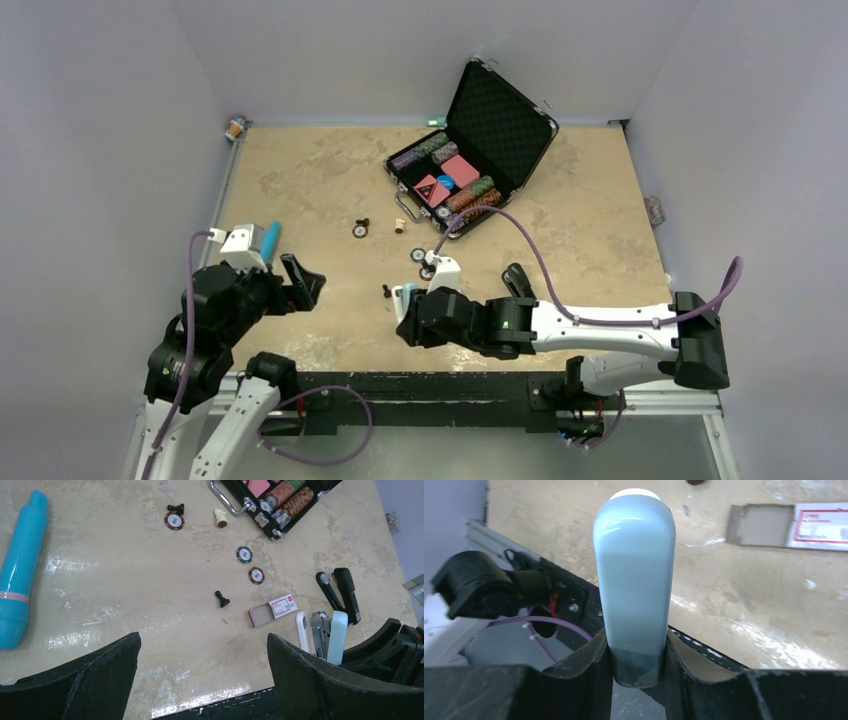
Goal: Unload the staples from the stapler
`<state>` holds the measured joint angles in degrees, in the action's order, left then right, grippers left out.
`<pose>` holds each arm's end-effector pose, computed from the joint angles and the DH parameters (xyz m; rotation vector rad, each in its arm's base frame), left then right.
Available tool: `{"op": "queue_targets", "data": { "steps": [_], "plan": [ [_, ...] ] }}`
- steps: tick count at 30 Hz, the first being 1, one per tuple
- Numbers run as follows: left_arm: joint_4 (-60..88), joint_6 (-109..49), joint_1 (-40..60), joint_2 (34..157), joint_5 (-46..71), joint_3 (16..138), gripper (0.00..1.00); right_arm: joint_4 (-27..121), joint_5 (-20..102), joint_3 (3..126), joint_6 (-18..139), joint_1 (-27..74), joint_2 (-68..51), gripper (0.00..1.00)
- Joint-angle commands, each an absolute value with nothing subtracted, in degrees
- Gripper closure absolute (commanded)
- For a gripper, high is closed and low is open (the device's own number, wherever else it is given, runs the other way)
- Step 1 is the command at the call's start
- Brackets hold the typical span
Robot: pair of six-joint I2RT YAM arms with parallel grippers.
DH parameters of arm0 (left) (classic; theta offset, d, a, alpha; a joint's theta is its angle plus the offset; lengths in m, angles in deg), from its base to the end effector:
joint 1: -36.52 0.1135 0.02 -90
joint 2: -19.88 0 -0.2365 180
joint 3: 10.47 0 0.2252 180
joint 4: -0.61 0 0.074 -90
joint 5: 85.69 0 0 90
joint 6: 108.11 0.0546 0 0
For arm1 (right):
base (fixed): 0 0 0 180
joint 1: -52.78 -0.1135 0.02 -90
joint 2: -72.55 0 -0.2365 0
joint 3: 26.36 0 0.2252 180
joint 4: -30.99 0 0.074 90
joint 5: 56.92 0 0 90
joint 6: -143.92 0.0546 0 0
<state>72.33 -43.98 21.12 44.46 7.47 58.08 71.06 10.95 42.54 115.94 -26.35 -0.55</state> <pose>0.0770 -0.0243 0.3084 -0.1562 2.0866 -0.4992 0.0702 0.2564 0.2363 -0.1618 2.4109 0.8011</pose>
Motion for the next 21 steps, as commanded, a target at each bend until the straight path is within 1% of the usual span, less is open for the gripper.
{"op": "queue_targets", "data": {
  "steps": [1,8,12,16,21],
  "plan": [
    [66.4,-42.7,21.4,41.0,11.0,56.8,0.00,58.4,12.9,43.7,112.4,-26.6,0.8,1.00],
    [65.9,-41.9,21.4,43.0,14.8,56.5,0.00,50.8,15.7,44.2,110.5,-26.6,-2.0,1.00],
    [64.1,-40.6,21.4,45.6,26.9,56.1,0.00,43.3,17.8,42.2,109.7,-26.4,-1.8,1.00],
    [61.4,-40.5,21.4,42.9,31.6,54.8,0.00,36.1,22.5,38.4,109.2,-23.1,-0.3,1.00],
    [55.1,-45.0,21.4,41.6,44.4,52.2,0.00,29.5,26.8,35.9,107.4,-20.9,2.9,1.00]
  ]
}}
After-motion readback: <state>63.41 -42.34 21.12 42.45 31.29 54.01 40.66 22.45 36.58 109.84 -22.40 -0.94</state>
